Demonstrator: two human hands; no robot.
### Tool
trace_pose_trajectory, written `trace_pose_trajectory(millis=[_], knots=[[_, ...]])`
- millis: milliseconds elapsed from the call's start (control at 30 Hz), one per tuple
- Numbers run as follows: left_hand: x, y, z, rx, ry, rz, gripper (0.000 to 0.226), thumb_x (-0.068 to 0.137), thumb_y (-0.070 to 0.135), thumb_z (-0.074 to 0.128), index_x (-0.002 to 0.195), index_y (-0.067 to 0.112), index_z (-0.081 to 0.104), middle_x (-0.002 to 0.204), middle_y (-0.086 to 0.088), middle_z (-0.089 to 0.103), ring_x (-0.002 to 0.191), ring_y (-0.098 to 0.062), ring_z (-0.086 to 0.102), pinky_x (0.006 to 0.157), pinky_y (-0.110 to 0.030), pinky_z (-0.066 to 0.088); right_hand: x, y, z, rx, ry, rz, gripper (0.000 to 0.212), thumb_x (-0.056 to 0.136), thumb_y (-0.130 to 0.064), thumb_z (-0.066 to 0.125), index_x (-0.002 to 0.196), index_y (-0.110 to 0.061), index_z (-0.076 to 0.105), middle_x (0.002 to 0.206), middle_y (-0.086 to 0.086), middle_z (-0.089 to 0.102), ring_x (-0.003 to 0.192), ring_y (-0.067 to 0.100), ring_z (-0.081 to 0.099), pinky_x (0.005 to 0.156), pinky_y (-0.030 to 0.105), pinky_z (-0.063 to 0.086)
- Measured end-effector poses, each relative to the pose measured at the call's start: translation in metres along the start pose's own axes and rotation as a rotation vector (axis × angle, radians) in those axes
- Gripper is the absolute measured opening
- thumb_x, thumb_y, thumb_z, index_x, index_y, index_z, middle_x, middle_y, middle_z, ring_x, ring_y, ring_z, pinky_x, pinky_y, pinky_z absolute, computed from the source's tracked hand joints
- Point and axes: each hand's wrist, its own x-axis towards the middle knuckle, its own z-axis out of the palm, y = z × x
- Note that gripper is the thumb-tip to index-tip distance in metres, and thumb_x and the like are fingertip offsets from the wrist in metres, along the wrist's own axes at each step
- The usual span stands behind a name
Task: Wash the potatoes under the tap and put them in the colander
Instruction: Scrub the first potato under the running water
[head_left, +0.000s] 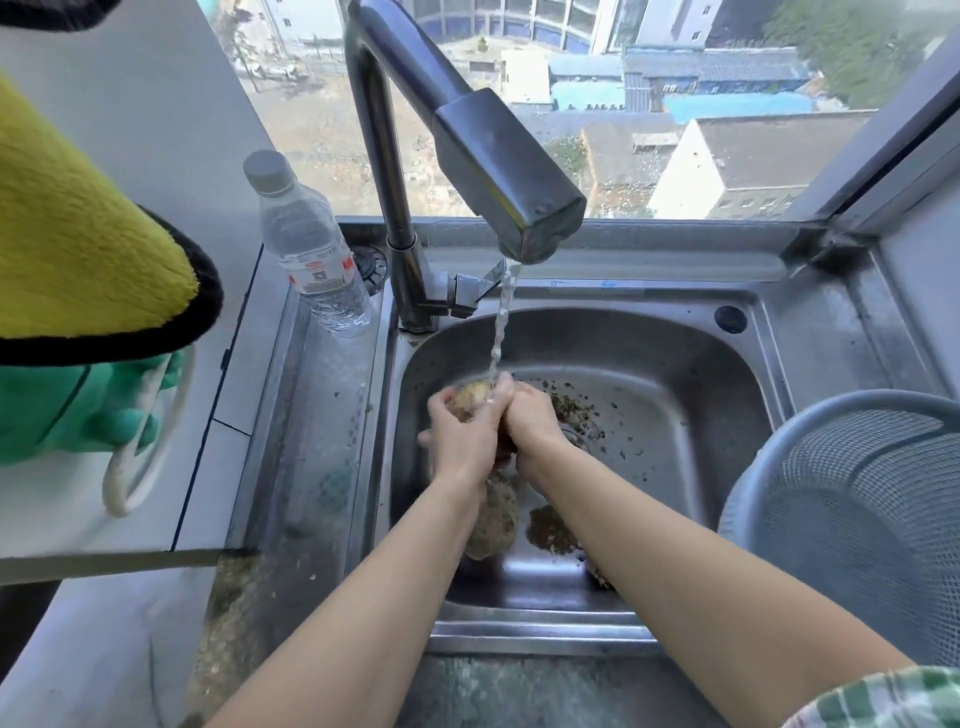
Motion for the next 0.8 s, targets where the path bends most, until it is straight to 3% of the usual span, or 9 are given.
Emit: trace_pose_trajectory(millis=[100, 167, 233, 400, 467, 533, 600, 700, 800], knots=[[0.009, 0.009, -0.002, -0.133, 0.074, -0.046, 0.041, 0.082, 0.053, 0.061, 0.109, 0.022, 0.061, 0.112, -0.012, 0.067, 0.095, -0.033, 0.067, 0.083, -0.055, 0.059, -0.003, 0.004, -0.003, -0.089, -0.067, -0.138, 0.027, 0.098, -0.030, 0.052, 0.118, -0.014, 0.061, 0.113, 0.010, 0.067, 0.105, 0.028, 0.065, 0.090, 0.047, 0.056], [0.015, 0.016, -0.004, -0.300, 0.104, -0.163, 0.036, 0.094, 0.047, 0.047, 0.107, 0.017, 0.062, 0.109, -0.018, 0.068, 0.097, -0.037, 0.067, 0.087, -0.056, 0.057, -0.009, 0.003, -0.005, -0.063, -0.141, -0.206, 0.038, 0.093, -0.026, 0.064, 0.127, -0.019, 0.052, 0.116, 0.004, 0.061, 0.102, 0.018, 0.063, 0.077, 0.028, 0.057], [0.008, 0.016, -0.002, -0.216, 0.079, -0.104, 0.031, 0.101, 0.043, 0.039, 0.109, 0.020, 0.058, 0.112, -0.017, 0.066, 0.101, -0.035, 0.065, 0.090, -0.055, 0.056, -0.006, 0.002, -0.007, -0.010, -0.129, -0.193, 0.038, 0.088, -0.023, 0.070, 0.122, -0.018, 0.053, 0.114, 0.006, 0.062, 0.096, 0.016, 0.064, 0.066, 0.020, 0.055], [-0.010, -0.002, 0.002, -0.014, -0.018, 0.123, 0.038, 0.098, 0.037, 0.056, 0.132, 0.023, 0.047, 0.115, -0.002, 0.060, 0.105, -0.022, 0.062, 0.082, -0.035, 0.056, -0.008, 0.002, -0.007, 0.022, -0.007, -0.134, 0.024, 0.100, -0.026, 0.052, 0.116, -0.009, 0.060, 0.108, 0.011, 0.068, 0.097, 0.024, 0.067, 0.080, 0.037, 0.058], [0.001, -0.002, -0.003, -0.133, 0.103, 0.026, 0.026, 0.100, 0.041, 0.047, 0.114, 0.023, 0.060, 0.116, -0.009, 0.066, 0.102, -0.028, 0.065, 0.085, -0.044, 0.058, -0.013, 0.009, -0.008, -0.008, -0.118, -0.222, 0.022, 0.096, -0.021, 0.059, 0.117, -0.021, 0.054, 0.114, 0.006, 0.061, 0.100, 0.018, 0.063, 0.084, 0.032, 0.057], [0.006, -0.004, -0.006, -0.219, 0.146, -0.044, 0.029, 0.100, 0.040, 0.040, 0.096, 0.026, 0.064, 0.113, -0.015, 0.068, 0.101, -0.034, 0.066, 0.089, -0.053, 0.057, -0.013, 0.016, -0.007, -0.050, -0.196, -0.214, 0.043, 0.084, -0.022, 0.073, 0.120, -0.029, 0.051, 0.120, 0.005, 0.057, 0.107, 0.020, 0.062, 0.092, 0.037, 0.056], [-0.001, -0.004, -0.004, -0.182, 0.128, -0.001, 0.031, 0.102, 0.038, 0.037, 0.088, 0.027, 0.062, 0.106, -0.014, 0.068, 0.101, -0.034, 0.066, 0.091, -0.055, 0.055, -0.011, 0.012, -0.006, 0.006, -0.142, -0.152, 0.033, 0.083, -0.022, 0.075, 0.110, -0.025, 0.056, 0.116, 0.009, 0.062, 0.105, 0.024, 0.065, 0.092, 0.042, 0.056], [-0.012, -0.004, 0.002, -0.109, -0.011, 0.065, 0.015, 0.103, 0.036, 0.043, 0.103, 0.027, 0.055, 0.104, -0.005, 0.064, 0.103, -0.029, 0.065, 0.093, -0.053, 0.055, -0.009, 0.004, -0.006, 0.066, 0.009, -0.108, 0.019, 0.094, -0.026, 0.063, 0.108, -0.013, 0.063, 0.108, 0.015, 0.069, 0.100, 0.029, 0.068, 0.087, 0.045, 0.058], [-0.004, 0.000, -0.003, -0.088, 0.017, 0.031, 0.020, 0.098, 0.037, 0.053, 0.114, 0.025, 0.055, 0.110, -0.007, 0.065, 0.104, -0.029, 0.065, 0.092, -0.053, 0.056, -0.012, 0.006, -0.012, 0.107, -0.163, -0.111, 0.024, 0.094, -0.016, 0.060, 0.119, -0.018, 0.058, 0.116, 0.016, 0.066, 0.101, 0.028, 0.067, 0.086, 0.045, 0.058]])
